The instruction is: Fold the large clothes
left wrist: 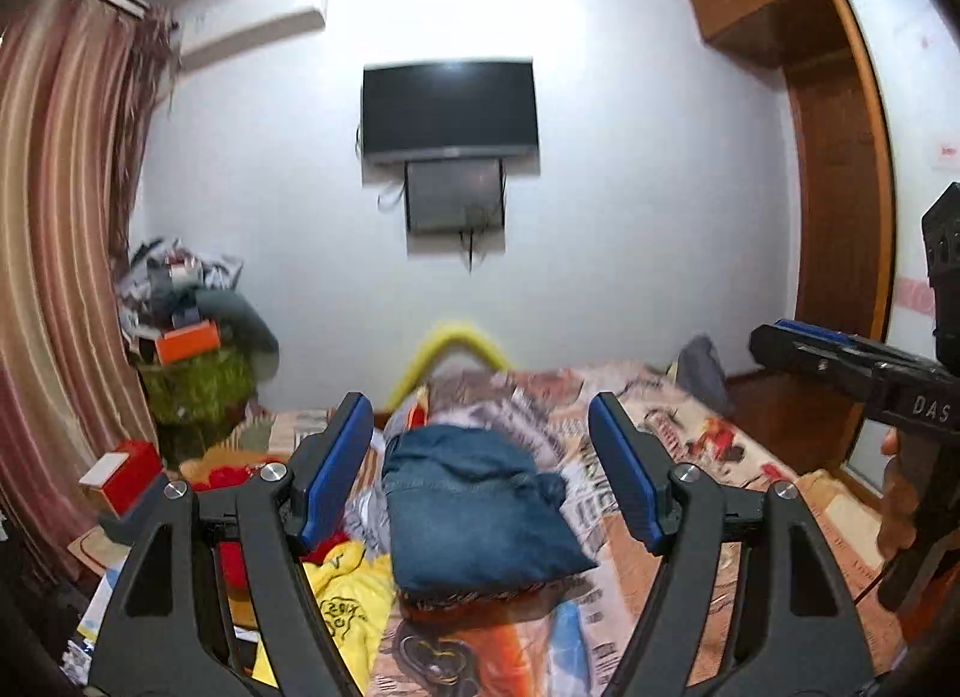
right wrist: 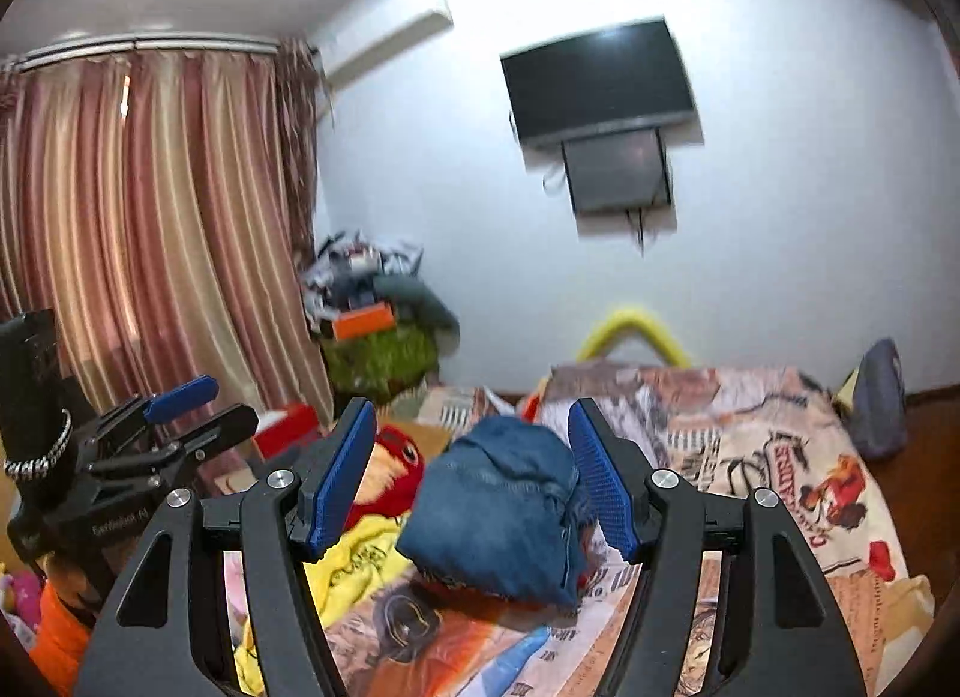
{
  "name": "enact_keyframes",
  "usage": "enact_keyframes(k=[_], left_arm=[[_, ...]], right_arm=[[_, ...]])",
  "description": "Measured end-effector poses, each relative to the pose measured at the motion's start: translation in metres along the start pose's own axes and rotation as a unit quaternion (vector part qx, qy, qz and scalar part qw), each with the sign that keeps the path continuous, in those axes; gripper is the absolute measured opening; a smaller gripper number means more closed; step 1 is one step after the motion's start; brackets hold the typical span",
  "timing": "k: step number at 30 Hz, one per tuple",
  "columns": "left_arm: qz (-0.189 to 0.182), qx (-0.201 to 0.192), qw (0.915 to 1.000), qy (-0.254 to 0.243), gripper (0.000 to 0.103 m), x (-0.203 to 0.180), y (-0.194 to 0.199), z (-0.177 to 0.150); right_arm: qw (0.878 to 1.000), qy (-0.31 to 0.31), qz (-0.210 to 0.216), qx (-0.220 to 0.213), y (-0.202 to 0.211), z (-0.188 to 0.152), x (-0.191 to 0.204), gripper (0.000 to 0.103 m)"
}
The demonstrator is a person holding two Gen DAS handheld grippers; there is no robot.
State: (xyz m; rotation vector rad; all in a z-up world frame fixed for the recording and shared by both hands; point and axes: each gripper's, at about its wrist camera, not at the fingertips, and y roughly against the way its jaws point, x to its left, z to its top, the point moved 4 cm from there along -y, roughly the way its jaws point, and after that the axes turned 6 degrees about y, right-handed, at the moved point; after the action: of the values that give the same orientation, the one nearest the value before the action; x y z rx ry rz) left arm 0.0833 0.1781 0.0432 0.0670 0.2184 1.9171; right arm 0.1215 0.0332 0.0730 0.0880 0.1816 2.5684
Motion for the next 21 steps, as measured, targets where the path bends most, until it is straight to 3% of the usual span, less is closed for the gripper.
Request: enact_keyframes(k=[6,9,11,15,19,21], left_arm=[[0.002,-0.041,0.9991,0.014,0.074,-0.01,0.042,-0.01],[0.007,-0.05,0.9985,0.021,0.086,-0.011,0.052,-0.014],[0.015,-0.056,0.9981,0.021,0.093,-0.011,0.054,-0.017],[0.034,-0.06,0.9973,0.025,0.103,-0.007,0.062,-0.023],[0.032,-0.052,0.9974,0.039,0.103,-0.003,0.058,-0.026],[0.033,-0.051,0.9974,0.039,0.103,-0.002,0.057,-0.028]], right_arm=[[0.999,0.015,-0.029,-0.04,0.03,-0.008,0.02,0.063],[0.998,0.02,-0.043,-0.044,0.036,-0.014,0.023,0.064],[0.997,0.021,-0.056,-0.046,0.037,-0.017,0.021,0.076],[0.994,0.028,-0.086,-0.053,0.038,-0.018,0.021,0.088],[0.992,0.04,-0.101,-0.057,0.041,-0.018,0.024,0.103],[0.991,0.044,-0.107,-0.06,0.042,-0.017,0.025,0.103]])
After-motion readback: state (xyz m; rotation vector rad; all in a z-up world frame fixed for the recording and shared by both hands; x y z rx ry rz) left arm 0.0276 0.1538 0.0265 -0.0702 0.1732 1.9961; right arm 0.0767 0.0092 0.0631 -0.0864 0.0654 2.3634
